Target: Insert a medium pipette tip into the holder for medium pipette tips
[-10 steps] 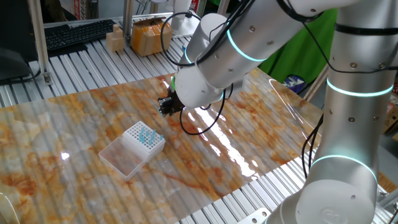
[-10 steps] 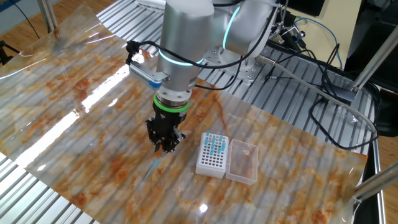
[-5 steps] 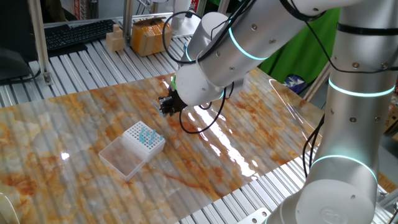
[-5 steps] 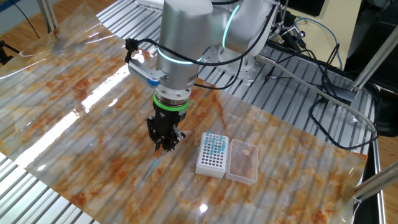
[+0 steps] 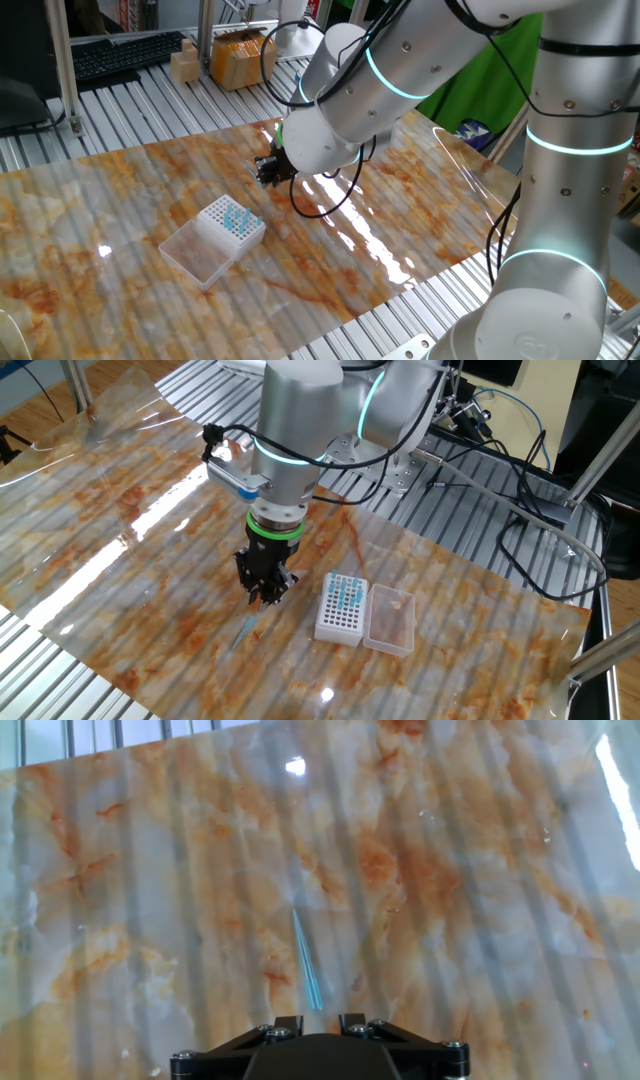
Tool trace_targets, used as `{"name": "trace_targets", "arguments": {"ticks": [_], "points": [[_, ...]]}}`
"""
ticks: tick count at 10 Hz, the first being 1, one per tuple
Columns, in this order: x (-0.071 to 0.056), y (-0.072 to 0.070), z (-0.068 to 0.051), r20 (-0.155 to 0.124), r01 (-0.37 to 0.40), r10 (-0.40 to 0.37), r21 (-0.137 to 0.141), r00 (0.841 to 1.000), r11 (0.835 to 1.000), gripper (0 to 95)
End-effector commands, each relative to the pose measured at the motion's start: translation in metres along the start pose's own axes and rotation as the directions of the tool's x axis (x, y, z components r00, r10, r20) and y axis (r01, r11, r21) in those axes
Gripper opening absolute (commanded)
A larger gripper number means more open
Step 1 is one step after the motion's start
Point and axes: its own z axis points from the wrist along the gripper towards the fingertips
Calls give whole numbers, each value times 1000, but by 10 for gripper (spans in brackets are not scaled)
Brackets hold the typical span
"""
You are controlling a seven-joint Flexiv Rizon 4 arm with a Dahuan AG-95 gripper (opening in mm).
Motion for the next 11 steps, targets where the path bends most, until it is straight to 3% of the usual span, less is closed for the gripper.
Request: {"name": "trace_targets", "arguments": {"ticks": [1,11], "points": [[-1,0,0,2,4,-4,2,1000,1000,190],[-11,2,11,22,27,-27,0,999,1000,190]]}}
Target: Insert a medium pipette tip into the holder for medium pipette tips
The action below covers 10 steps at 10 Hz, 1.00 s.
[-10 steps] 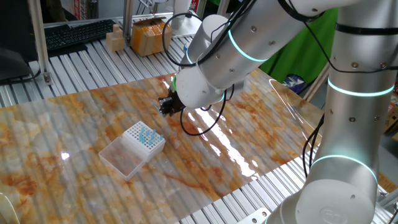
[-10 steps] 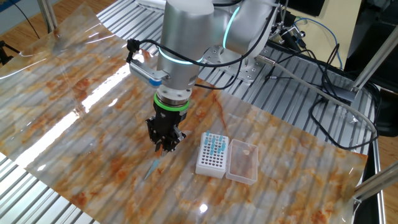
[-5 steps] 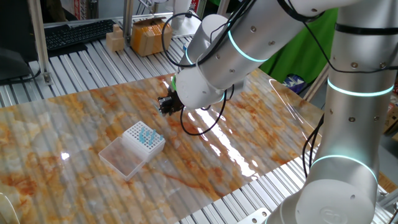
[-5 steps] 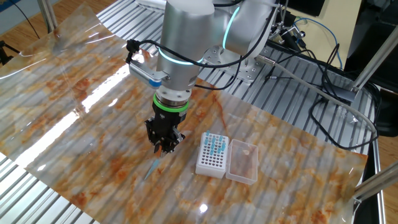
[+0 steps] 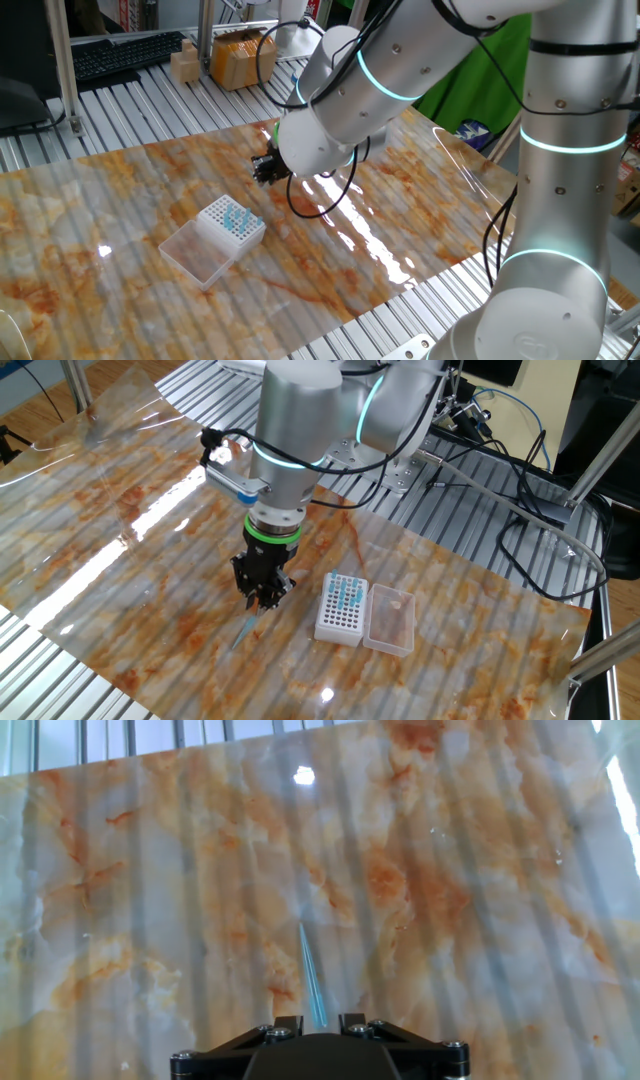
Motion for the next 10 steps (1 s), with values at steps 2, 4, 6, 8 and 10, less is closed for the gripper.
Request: {"name": "trace_targets", "arguments": {"ticks": [2,4,6,8,10], "points": [[-1,0,3,7,5,-5,0,1000,1000,190],[-1,0,5,16,8,-8,-1,1000,1000,190],[-1,0,6,24,11,-11,-2,1000,1000,190],[-1,0,6,26,24,-24,-1,999,1000,190],[-1,0,6,27,34,-34,-1,999,999,190]]}}
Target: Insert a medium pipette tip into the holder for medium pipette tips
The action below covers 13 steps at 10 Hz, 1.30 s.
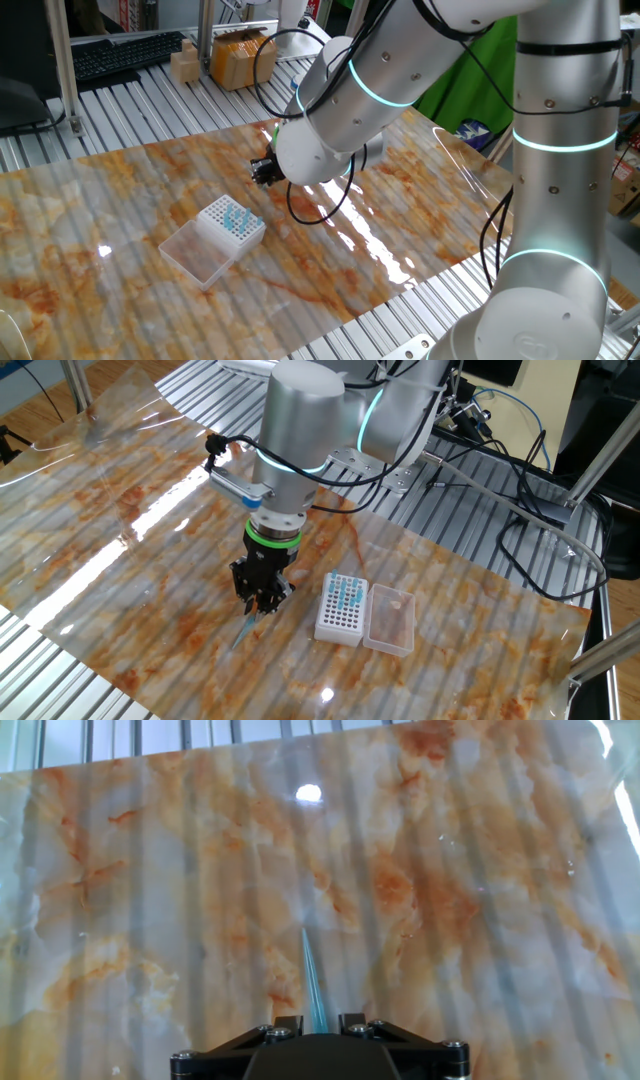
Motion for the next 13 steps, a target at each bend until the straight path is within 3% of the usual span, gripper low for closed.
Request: {"name": "trace_targets", "arguments": {"ticks": [1,13], "points": [[0,0,0,6,12,-12,-1,1000,1000,190],[-2,0,6,23,43,-43,3,999,999,190]]}}
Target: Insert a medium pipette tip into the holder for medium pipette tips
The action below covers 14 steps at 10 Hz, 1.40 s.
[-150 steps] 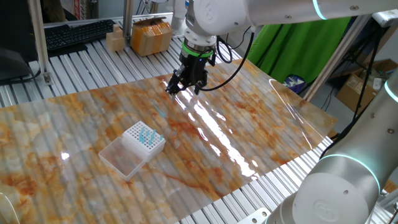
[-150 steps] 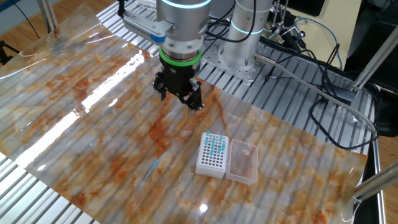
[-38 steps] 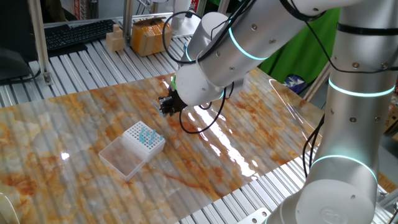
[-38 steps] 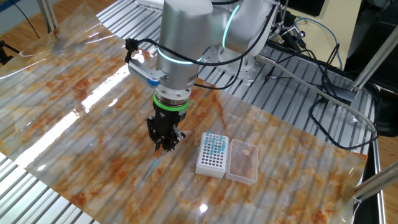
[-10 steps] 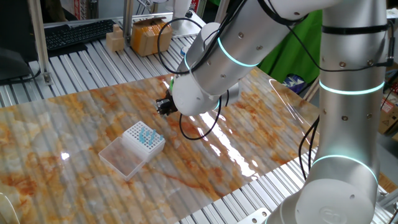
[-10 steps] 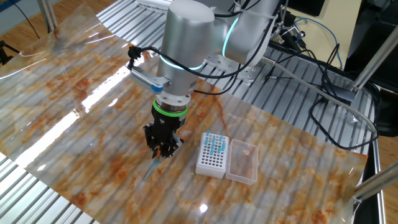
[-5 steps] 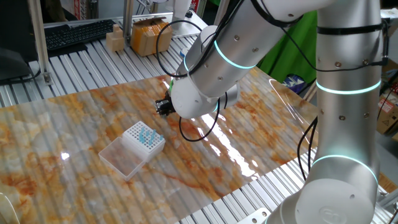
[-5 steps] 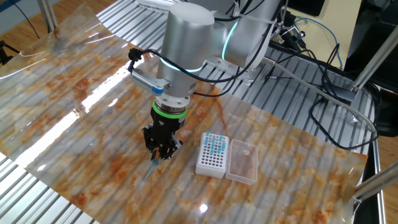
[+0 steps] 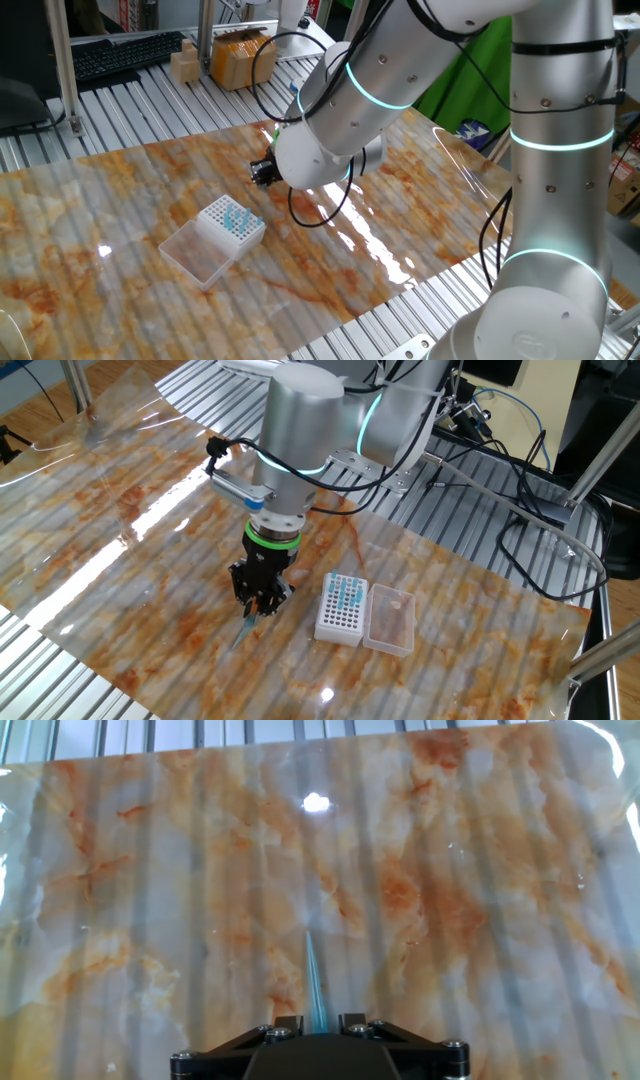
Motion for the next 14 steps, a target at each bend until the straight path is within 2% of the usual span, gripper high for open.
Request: {"name": "trace_targets", "arguments": {"ticks": [1,14], "points": [[0,-1,-1,-1,-1,1,3,1000,1000,190],[2,-1,-1,19,-5,5,1,1000,1000,190]]}}
